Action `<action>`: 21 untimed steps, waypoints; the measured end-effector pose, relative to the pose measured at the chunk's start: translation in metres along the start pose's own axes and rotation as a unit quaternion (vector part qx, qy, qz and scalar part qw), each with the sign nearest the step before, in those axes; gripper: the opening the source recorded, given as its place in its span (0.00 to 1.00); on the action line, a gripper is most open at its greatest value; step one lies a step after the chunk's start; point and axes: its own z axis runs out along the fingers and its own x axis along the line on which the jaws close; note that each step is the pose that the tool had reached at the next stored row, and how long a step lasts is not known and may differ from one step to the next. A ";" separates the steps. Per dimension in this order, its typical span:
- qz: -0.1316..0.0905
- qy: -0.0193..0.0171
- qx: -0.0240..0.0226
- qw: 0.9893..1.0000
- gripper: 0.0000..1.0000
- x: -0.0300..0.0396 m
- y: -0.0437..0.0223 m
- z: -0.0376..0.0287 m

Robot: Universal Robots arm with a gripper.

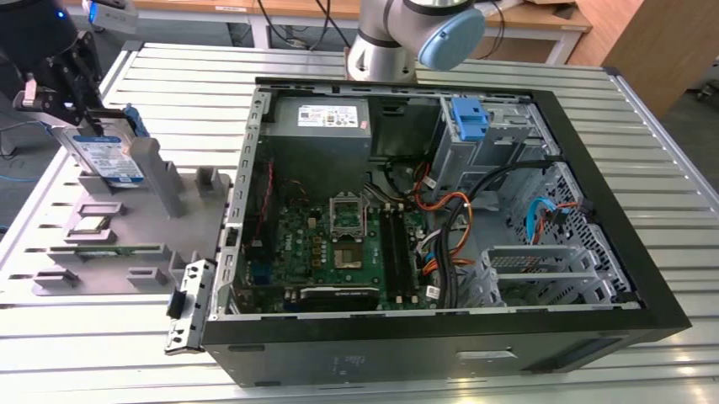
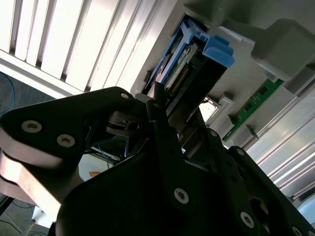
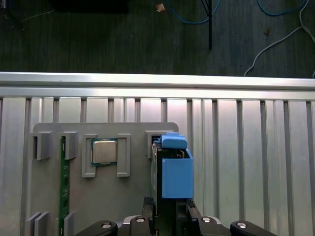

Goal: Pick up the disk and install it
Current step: 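Pick up the disk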

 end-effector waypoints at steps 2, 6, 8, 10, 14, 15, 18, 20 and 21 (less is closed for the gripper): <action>0.000 0.000 0.000 1.000 0.35 0.0000 0.0000 0.0000; 0.000 0.000 0.000 1.000 0.36 0.0000 0.0000 -0.0001; 0.000 0.000 0.000 1.000 0.43 0.0000 0.0000 -0.0001; 0.000 0.000 0.000 1.000 0.43 0.0000 0.0000 0.0000; 0.000 0.000 0.000 1.000 0.43 0.0000 0.0000 -0.0001; 0.000 0.000 0.000 1.000 0.43 0.0000 0.0000 -0.0003; 0.000 0.000 0.000 1.000 0.43 -0.0001 0.0000 -0.0007; 0.000 0.000 0.000 1.000 0.43 0.0001 -0.0001 0.0014; 0.000 0.000 0.000 1.000 0.43 0.0003 -0.0002 0.0031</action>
